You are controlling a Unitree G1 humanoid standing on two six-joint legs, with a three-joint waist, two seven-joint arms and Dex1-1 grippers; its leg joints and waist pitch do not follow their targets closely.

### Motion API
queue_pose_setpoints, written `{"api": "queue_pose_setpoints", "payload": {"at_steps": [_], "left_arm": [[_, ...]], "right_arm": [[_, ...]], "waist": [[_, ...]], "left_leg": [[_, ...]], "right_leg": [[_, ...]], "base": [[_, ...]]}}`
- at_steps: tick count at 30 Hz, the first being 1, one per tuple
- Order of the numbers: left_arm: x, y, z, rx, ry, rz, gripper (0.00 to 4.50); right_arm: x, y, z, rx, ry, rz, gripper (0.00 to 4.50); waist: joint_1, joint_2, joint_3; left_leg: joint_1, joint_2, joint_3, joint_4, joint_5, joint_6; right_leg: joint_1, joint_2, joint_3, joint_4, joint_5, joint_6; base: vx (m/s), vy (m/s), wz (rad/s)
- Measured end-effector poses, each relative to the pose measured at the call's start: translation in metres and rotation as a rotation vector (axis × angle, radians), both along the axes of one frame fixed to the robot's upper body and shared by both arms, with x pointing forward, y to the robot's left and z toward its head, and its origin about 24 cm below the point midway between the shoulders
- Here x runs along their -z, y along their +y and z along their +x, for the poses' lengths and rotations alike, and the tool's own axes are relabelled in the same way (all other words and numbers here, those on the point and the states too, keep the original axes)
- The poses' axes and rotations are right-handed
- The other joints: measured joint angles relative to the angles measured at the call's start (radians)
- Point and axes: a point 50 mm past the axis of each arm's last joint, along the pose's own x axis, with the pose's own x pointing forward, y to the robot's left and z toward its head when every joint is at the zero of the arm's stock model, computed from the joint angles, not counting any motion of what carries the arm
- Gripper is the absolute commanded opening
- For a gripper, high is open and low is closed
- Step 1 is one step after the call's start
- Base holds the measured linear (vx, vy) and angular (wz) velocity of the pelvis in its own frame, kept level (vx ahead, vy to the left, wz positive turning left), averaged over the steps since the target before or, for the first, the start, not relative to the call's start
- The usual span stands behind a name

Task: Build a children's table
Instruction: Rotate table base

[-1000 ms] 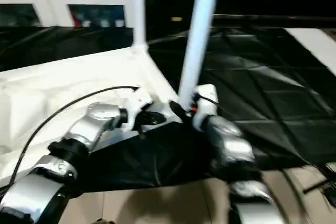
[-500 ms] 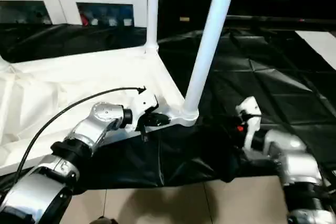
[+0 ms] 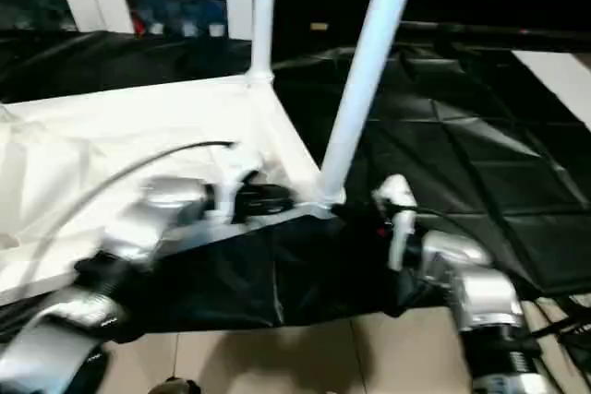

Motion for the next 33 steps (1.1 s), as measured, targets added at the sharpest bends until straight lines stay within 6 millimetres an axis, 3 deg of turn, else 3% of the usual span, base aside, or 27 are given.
{"api": "queue_pose_setpoints", "payload": {"at_steps": [4, 6, 9, 13, 20, 28, 33], "left_arm": [[-0.007, 0.020, -0.012, 0.017, 0.030, 0.041, 1.81], [-0.014, 0.025, -0.017, 0.030, 0.032, 0.044, 1.81], [-0.022, 0.042, -0.033, 0.049, 0.060, 0.077, 2.22], [-0.018, 0.065, -0.052, 0.014, 0.146, 0.137, 2.52], [-0.014, 0.086, -0.069, -0.105, 0.205, 0.213, 2.95], [-0.010, 0.091, -0.073, -0.179, 0.198, 0.260, 3.48], [0.000, 0.095, -0.079, -0.235, 0.211, 0.299, 3.81]], "right_arm": [[-0.002, 0.009, -0.001, -0.026, -0.013, 0.011, 3.98], [0.000, 0.017, -0.002, -0.043, -0.011, 0.022, 3.98], [0.000, 0.032, 0.003, -0.013, -0.034, 0.047, 3.98], [-0.003, 0.052, 0.015, 0.034, -0.076, 0.075, 3.98], [0.005, 0.090, 0.041, 0.197, -0.095, 0.040, 3.98], [0.002, 0.091, 0.072, 0.529, -0.094, 0.023, 3.98], [-0.004, 0.071, 0.089, 0.769, -0.082, 0.018, 3.98]], "waist": [[0.003, 0.000, 0.000], [0.003, 0.000, 0.000], [-0.007, 0.000, 0.000], [-0.025, 0.000, 0.000], [-0.029, 0.000, 0.000], [-0.025, -0.004, -0.002], [-0.020, -0.015, -0.002]], "left_leg": [[0.000, 0.000, 0.000, 0.001, 0.001, -0.001], [0.000, 0.000, -0.001, 0.001, 0.001, -0.002], [0.001, 0.000, -0.001, 0.001, 0.001, -0.003], [0.001, 0.000, -0.001, 0.001, 0.002, -0.005], [0.002, 0.001, -0.003, 0.001, 0.004, -0.007], [0.002, 0.000, -0.003, 0.002, 0.005, -0.008], [0.002, 0.000, -0.003, 0.005, 0.005, -0.009]], "right_leg": [[0.000, 0.000, 0.000, 0.001, 0.000, 0.000], [0.000, 0.000, 0.000, 0.001, 0.000, 0.000], [0.000, 0.001, 0.001, 0.002, 0.000, 0.000], [0.000, 0.001, 0.000, 0.004, 0.000, 0.000], [0.000, 0.002, 0.000, 0.007, 0.000, 0.000], [0.000, 0.002, 0.000, 0.010, 0.001, 0.001], [0.000, 0.002, 0.000, 0.016, 0.001, 0.002]], "base": [[0.000, 0.000, 0.00], [0.000, 0.000, 0.00], [0.000, 0.000, 0.00], [0.000, 0.000, 0.00], [0.000, 0.000, 0.00], [0.000, 0.000, 0.00], [0.000, 0.000, 0.00]]}}
